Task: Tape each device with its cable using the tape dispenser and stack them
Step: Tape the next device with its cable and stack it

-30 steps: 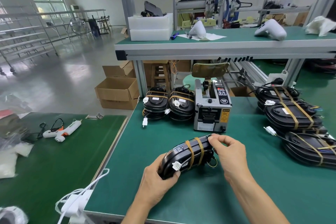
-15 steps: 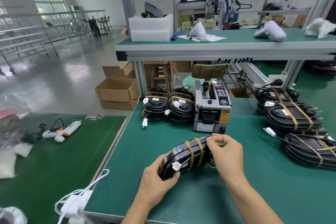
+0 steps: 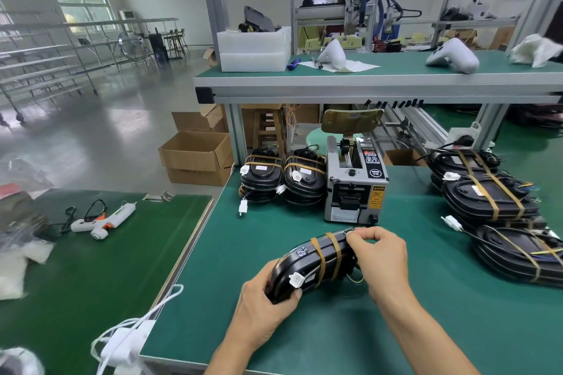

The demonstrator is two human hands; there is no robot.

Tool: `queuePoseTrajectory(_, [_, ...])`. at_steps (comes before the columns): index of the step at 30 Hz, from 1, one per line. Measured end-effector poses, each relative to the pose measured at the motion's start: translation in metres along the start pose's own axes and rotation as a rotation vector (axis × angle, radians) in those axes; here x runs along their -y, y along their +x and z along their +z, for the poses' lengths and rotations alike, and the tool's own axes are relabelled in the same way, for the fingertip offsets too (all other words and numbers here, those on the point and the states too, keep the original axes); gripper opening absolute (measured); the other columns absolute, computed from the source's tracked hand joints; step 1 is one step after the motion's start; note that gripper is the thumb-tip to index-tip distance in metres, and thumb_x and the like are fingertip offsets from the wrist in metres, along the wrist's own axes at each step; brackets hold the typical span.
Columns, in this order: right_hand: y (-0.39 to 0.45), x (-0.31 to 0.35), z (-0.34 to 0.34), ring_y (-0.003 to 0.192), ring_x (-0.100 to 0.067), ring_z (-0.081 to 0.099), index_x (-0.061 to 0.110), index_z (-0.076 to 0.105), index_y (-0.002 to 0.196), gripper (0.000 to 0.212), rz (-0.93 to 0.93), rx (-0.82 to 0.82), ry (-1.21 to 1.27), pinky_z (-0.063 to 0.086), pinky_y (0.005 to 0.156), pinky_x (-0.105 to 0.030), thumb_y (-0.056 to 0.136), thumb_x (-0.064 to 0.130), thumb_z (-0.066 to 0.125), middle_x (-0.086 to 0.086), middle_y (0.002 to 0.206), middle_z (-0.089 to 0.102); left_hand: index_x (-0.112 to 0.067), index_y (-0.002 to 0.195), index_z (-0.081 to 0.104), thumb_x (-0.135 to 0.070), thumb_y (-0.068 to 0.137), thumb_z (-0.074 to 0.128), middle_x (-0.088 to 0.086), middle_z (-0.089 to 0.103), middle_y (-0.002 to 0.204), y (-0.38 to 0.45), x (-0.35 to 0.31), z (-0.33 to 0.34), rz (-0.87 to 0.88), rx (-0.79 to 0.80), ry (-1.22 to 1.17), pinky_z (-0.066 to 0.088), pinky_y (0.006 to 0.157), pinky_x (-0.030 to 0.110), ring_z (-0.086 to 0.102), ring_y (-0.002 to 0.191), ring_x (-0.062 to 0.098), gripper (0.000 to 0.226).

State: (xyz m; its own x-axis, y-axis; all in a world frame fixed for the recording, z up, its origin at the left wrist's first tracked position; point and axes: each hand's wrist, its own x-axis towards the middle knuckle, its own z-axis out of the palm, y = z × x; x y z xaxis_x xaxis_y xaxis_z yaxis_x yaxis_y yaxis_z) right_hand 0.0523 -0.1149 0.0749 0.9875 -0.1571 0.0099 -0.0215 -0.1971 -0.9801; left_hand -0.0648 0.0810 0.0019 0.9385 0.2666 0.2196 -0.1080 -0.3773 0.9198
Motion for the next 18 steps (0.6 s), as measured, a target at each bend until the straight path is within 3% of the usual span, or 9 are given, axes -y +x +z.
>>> queuePoseTrajectory(11, [0.0051,-0.0063,0.0000,0.061,0.000,0.062,0.019,0.076,0.067,0.012,0.054,0.004,0.040,0.044,0.057,-0.023,0.077,0.018,0.080,0.016,0.064,0.072,-0.048,0.130,0.067,-0.030,0.083,0.082,-0.014,0.080,0.114,0.0000,0.0014,0.0003,0.006,0.006,0.025,0.050,0.090,0.009,0.075,0.106,0.007,0.052])
queuePoseTrajectory(18, [0.0091,-0.0077,-0.0021,0.057,0.001,0.060,0.017,0.074,0.070,0.012,0.060,0.005,0.043,0.042,0.052,-0.020,0.078,0.019,0.083,0.015,0.063,0.071,-0.044,0.135,0.066,-0.034,0.083,0.083,-0.013,0.080,0.117,0.0019,0.0082,0.0004,-0.002,0.020,0.051,0.052,0.093,0.014,0.076,0.110,0.010,0.055])
